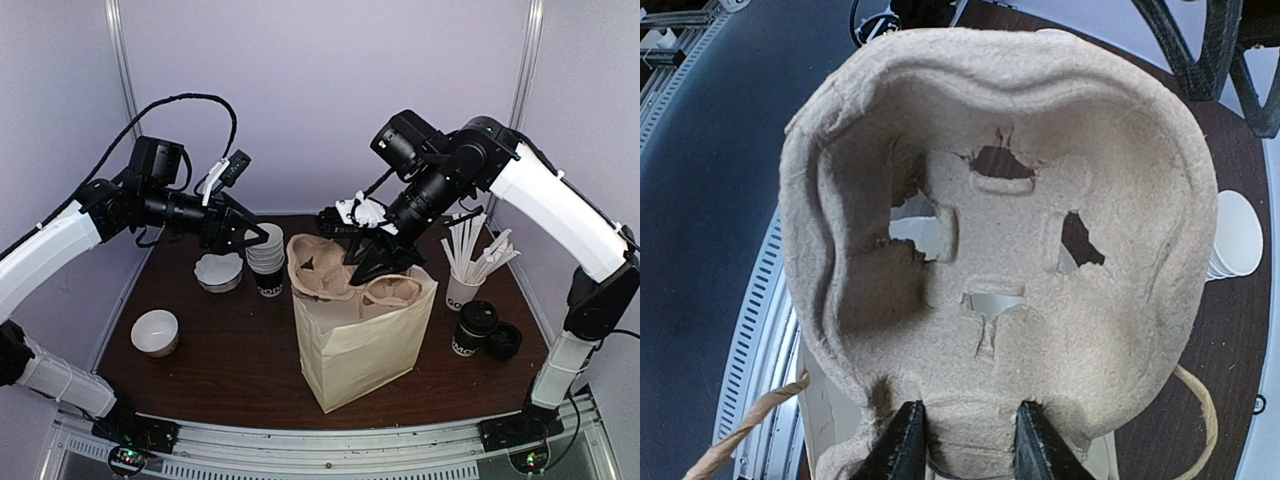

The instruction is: Pack the takeout coffee

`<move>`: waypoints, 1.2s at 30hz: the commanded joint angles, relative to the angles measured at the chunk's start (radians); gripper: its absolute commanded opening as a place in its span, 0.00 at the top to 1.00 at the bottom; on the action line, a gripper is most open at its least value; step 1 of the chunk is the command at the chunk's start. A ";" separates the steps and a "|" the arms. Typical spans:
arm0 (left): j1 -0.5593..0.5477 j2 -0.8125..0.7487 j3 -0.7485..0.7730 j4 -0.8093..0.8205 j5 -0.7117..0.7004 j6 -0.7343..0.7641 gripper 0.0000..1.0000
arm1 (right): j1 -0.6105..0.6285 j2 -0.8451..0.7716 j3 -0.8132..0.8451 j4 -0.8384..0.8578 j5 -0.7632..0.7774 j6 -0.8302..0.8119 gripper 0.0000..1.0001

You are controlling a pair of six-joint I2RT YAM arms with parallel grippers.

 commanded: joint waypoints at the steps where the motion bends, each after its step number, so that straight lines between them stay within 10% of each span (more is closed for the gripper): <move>1: 0.014 -0.024 -0.030 0.048 -0.009 -0.002 0.22 | -0.002 0.027 0.040 -0.080 0.027 -0.045 0.68; 16: 0.011 -0.024 -0.065 0.044 0.025 -0.090 0.23 | -0.002 0.040 0.029 -0.195 0.032 -0.091 0.67; 36: -0.583 -0.307 -0.494 0.399 -0.633 -0.014 0.28 | -0.051 -0.077 0.022 -0.053 -0.016 0.004 0.67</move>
